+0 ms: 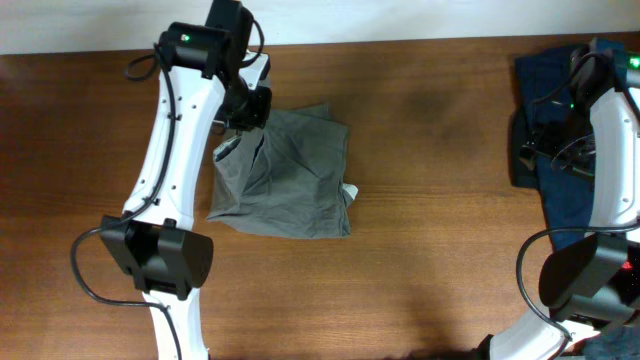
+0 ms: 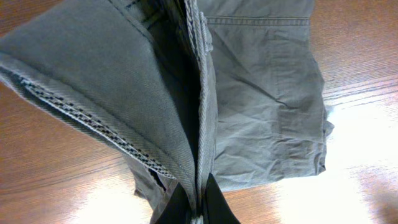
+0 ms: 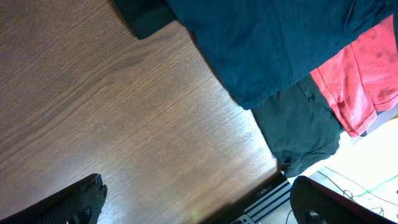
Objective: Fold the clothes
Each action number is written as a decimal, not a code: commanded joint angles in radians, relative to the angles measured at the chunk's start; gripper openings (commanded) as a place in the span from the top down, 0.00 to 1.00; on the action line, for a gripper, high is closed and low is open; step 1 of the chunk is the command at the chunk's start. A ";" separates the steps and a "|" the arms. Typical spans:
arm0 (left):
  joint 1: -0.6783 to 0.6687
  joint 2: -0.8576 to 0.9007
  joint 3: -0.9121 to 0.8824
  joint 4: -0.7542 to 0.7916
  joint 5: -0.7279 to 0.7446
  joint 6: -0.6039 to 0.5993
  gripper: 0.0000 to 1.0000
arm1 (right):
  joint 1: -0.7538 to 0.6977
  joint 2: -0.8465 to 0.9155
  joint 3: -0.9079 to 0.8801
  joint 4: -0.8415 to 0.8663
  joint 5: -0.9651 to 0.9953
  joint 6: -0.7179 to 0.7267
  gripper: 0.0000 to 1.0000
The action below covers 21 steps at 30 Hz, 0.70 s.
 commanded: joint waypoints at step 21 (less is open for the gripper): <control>-0.079 -0.004 0.011 0.075 0.035 -0.029 0.99 | -0.003 0.000 -0.002 -0.001 0.019 -0.002 0.01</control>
